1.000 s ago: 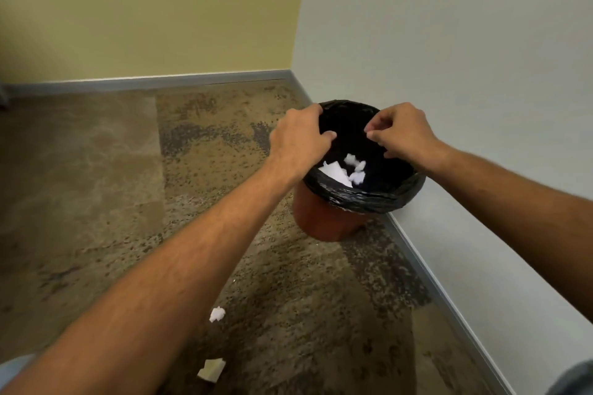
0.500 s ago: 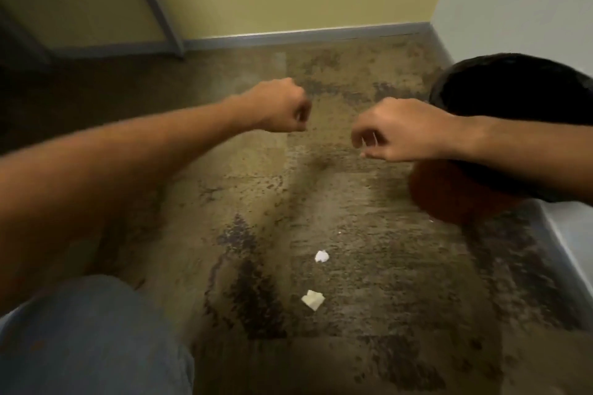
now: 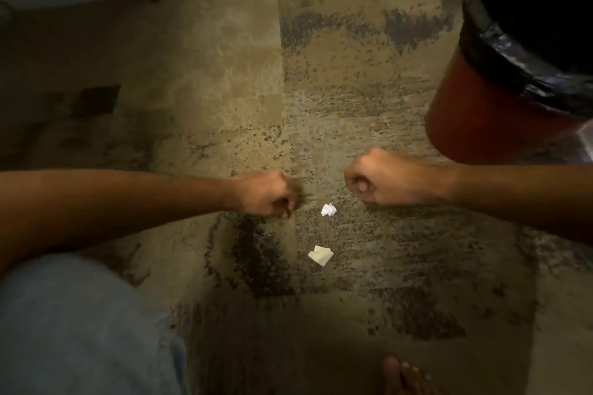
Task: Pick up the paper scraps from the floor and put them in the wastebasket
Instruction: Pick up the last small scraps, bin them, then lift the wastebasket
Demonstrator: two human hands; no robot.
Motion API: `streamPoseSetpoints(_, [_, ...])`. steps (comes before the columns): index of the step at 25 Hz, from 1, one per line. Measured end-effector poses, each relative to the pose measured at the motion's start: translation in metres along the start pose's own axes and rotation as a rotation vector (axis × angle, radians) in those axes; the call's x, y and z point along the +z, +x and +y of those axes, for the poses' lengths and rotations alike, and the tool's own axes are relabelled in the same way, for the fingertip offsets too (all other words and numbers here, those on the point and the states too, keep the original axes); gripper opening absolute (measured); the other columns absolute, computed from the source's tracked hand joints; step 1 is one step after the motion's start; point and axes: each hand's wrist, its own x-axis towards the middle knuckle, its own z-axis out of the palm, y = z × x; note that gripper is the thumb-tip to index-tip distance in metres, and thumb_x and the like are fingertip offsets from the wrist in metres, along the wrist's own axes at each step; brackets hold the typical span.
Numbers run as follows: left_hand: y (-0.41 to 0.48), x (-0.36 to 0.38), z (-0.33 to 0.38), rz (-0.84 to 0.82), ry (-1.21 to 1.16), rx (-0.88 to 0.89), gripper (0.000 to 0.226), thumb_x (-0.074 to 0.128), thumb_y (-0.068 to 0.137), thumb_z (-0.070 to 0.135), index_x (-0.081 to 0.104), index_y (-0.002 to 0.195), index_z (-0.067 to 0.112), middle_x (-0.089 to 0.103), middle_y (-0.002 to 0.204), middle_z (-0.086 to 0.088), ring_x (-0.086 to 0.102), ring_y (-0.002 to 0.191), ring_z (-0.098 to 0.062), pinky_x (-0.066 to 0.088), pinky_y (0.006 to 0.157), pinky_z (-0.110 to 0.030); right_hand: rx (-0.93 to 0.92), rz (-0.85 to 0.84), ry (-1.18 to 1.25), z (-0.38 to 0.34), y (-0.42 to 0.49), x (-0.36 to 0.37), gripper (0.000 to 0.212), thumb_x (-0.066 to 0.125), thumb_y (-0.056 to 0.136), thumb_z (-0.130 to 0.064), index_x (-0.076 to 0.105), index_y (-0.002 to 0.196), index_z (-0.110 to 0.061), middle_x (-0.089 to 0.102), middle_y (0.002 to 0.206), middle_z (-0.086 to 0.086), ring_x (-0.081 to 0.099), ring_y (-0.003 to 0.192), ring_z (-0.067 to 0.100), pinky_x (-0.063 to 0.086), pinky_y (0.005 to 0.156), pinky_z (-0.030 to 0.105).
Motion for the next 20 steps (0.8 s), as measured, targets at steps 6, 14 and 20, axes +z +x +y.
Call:
streamPoseSetpoints(6, [-0.012, 0.042, 0.005, 0.166, 0.002, -0.047, 0.020, 0.079, 0.093, 0.033, 0.077, 0.110, 0.023, 0.068, 0.116, 0.005, 0.071, 0.100, -0.016, 0.062, 0.084, -0.039, 0.064, 0.025, 0.177, 0.003, 0.023, 0.046, 0.044, 0.097, 0.074, -0.030, 0.062, 0.101, -0.026, 0.060, 0.091, -0.012, 0.058, 0.080, 0.005, 0.050, 0.065, 0.027])
streamPoseSetpoints(14, [-0.008, 0.061, 0.011, 0.353, 0.087, -0.007, 0.012, 0.081, 0.093, 0.033, 0.082, 0.101, 0.024, 0.069, 0.102, 0.011, 0.072, 0.089, -0.010, 0.064, 0.070, -0.032, 0.046, 0.006, 0.101, -0.013, 0.060, 0.073, 0.059, 0.098, 0.073, -0.035, 0.063, 0.119, -0.023, 0.061, 0.112, -0.005, 0.060, 0.101, 0.016, 0.056, 0.084, 0.035])
streamPoseSetpoints(20, [-0.007, 0.068, 0.008, 0.377, 0.115, 0.052, 0.015, 0.066, 0.103, 0.026, 0.076, 0.096, 0.016, 0.063, 0.099, 0.004, 0.067, 0.081, -0.008, 0.063, 0.065, -0.031, -0.019, 0.008, 0.028, -0.016, 0.059, 0.081, 0.037, 0.091, 0.082, -0.022, 0.066, 0.109, -0.023, 0.056, 0.102, -0.010, 0.057, 0.095, 0.011, 0.044, 0.077, 0.024])
